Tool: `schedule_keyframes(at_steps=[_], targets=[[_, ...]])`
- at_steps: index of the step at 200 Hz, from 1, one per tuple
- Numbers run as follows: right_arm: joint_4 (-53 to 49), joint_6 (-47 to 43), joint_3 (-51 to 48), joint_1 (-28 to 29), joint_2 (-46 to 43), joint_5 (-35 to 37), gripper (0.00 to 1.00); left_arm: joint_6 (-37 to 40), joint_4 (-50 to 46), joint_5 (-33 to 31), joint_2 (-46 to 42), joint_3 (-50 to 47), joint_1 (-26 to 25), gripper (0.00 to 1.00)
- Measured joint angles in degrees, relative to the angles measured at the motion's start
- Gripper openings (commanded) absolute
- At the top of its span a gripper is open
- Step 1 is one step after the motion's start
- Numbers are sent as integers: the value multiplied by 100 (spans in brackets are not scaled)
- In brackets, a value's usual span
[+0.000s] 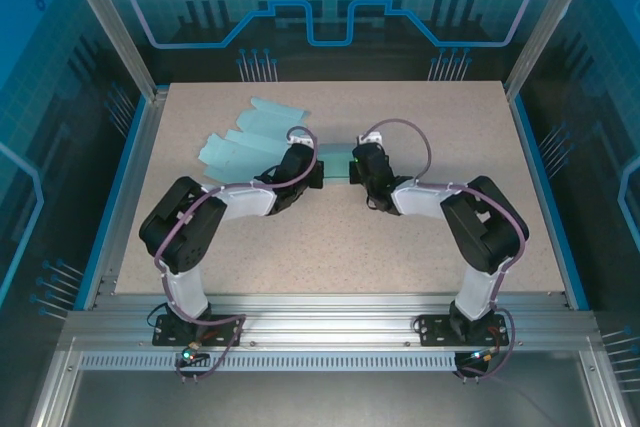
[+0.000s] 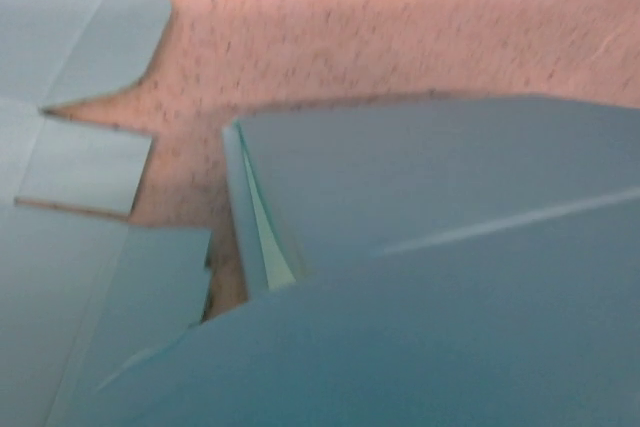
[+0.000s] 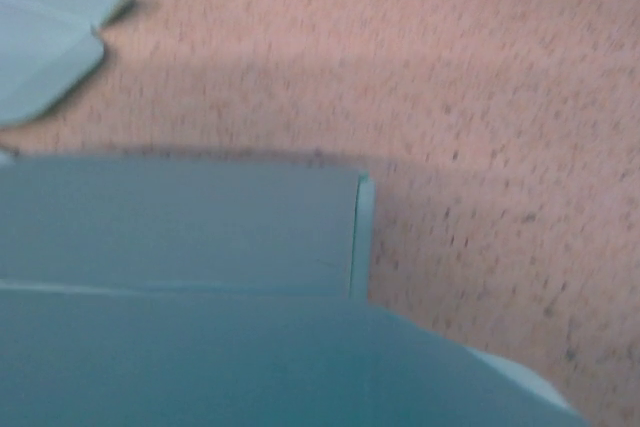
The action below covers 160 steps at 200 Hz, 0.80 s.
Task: Fold the paper box
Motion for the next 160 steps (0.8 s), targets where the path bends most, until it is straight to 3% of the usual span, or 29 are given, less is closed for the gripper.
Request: schedule_keyframes(at_steps=[41,53,70,99,143,160], targets=[[131,-15,-417,136,-22,-22,0,-157,92,61,-7,-297,-61,1],[175,-17,-470,138,-63,-26,0,-210,170,66,-22,-358,-66,12],[229,-17,-527,153,-90,-39,0,-280,302,153,-114,-509,-87,40],[247,-37,-573,262,-129,-52,0,-382,341,313,-444,-796,-212,66],[234,-83,-584,363,-162,-142,0,-507,190,527,-1014,-1119,-273,98],[225,-103,-581,374,-166,-155,0,-564,74,612,-1314,-1244,-319,99]])
